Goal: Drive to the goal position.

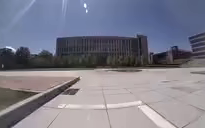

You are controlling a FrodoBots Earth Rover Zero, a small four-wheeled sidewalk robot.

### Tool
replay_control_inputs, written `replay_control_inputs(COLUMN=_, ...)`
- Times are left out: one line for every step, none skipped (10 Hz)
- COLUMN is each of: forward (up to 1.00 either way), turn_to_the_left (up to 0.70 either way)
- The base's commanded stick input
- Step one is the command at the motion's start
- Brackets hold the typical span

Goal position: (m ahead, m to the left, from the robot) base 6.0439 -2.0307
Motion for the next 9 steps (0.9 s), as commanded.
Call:
replay_control_inputs(forward=0.7, turn_to_the_left=0.0)
replay_control_inputs(forward=0.7, turn_to_the_left=0.0)
replay_control_inputs(forward=0.7, turn_to_the_left=0.0)
replay_control_inputs(forward=0.7, turn_to_the_left=0.0)
replay_control_inputs(forward=0.7, turn_to_the_left=0.0)
replay_control_inputs(forward=0.7, turn_to_the_left=0.0)
replay_control_inputs(forward=0.7, turn_to_the_left=0.0)
replay_control_inputs(forward=0.7, turn_to_the_left=0.0)
replay_control_inputs(forward=0.7, turn_to_the_left=0.0)
